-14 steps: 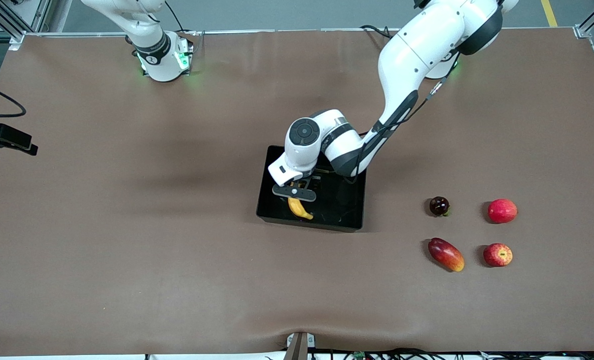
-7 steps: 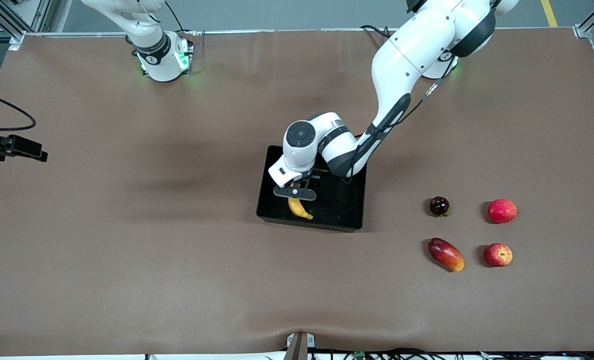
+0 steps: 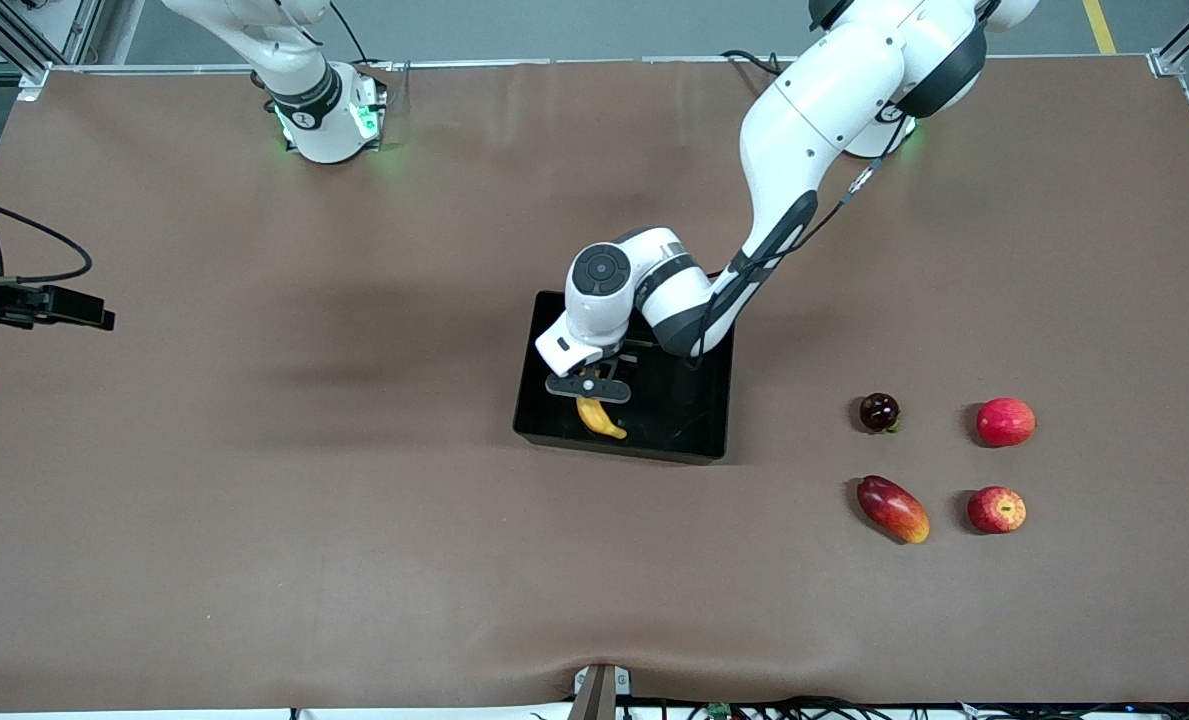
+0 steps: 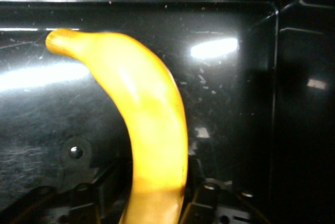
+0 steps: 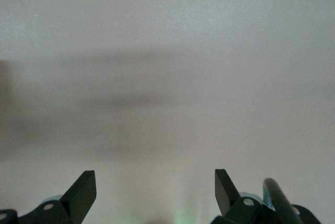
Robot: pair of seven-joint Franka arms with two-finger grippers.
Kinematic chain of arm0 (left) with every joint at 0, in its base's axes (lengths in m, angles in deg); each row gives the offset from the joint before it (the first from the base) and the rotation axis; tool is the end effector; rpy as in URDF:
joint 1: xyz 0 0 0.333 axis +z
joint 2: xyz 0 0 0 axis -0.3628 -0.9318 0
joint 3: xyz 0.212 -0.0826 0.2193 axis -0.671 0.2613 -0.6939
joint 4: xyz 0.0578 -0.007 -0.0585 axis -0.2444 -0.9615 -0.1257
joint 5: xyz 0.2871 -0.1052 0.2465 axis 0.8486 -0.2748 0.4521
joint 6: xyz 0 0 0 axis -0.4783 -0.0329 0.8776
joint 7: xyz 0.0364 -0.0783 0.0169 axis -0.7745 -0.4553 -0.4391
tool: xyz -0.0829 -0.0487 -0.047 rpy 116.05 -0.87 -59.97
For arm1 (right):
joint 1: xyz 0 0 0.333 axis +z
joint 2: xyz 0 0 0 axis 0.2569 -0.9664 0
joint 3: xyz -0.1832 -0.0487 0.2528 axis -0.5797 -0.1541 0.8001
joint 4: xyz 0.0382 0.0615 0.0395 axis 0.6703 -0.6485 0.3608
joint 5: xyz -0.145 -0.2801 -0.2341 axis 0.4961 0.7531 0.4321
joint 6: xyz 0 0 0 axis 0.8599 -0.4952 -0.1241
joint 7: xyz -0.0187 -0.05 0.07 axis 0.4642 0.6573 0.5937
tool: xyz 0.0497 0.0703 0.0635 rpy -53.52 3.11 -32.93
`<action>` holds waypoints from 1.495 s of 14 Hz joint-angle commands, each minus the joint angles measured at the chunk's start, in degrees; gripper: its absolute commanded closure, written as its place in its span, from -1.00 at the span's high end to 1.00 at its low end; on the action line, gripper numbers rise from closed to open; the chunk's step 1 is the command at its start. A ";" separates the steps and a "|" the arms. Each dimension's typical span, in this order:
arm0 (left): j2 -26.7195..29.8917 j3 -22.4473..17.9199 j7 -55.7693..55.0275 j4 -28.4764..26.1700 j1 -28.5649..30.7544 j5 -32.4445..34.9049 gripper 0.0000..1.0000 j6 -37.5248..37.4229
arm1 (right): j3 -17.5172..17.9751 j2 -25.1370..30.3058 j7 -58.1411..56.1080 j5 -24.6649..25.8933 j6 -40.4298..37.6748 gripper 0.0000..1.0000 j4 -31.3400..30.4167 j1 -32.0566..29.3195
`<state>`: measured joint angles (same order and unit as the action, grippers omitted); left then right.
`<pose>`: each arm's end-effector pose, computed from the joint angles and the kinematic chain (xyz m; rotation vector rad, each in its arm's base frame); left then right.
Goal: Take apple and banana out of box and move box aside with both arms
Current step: 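Grasp the banana with the left gripper while the right gripper approaches, then carry the banana to the fruits while the right gripper grips the tray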
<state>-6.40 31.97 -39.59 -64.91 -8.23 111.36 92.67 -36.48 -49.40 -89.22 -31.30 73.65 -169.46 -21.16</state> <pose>0.5010 -0.5316 0.1768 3.0597 -0.2140 0.0968 0.6025 -0.0619 0.5485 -3.1129 0.0423 0.2917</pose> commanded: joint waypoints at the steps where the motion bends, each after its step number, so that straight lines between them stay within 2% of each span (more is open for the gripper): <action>1: 1.56 -0.82 -1.48 -0.26 -0.03 2.12 -1.00 0.59 | 0.39 0.15 0.27 0.16 0.14 1.00 0.25 1.26; 4: 3.14 -0.82 -0.86 -0.08 0.50 1.86 -1.00 0.06 | 0.47 -1.52 0.62 -0.62 3.03 1.00 0.34 2.58; 9: 5.42 -0.20 0.54 0.89 2.60 1.42 -1.00 -3.09 | 0.47 -5.12 0.79 -9.93 6.12 1.00 0.43 3.02; 12: 8.41 -0.11 0.54 0.89 3.13 -0.77 -1.00 -5.29 | 0.47 -6.01 4.82 -11.88 6.56 1.00 0.69 5.04; 15: 12.89 -0.64 0.19 0.80 4.27 -7.89 -1.00 -8.71 | 0.39 -6.62 11.84 -11.88 10.42 1.00 0.43 10.30; 18: 17.90 -0.21 0.45 0.80 7.16 -8.51 -1.00 -14.16 | 0.47 -11.00 15.91 -12.14 11.83 1.00 0.16 15.92; 21: 22.21 -0.20 3.68 -0.34 12.61 -9.48 -1.00 -20.40 | 0.47 -13.20 17.13 -12.49 18.13 1.00 0.08 21.55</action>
<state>12.18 31.51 -38.64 -62.65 0.74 103.46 74.99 -35.53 -61.01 -73.85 -42.73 89.28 -170.25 -2.51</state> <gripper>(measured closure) 0.639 0.000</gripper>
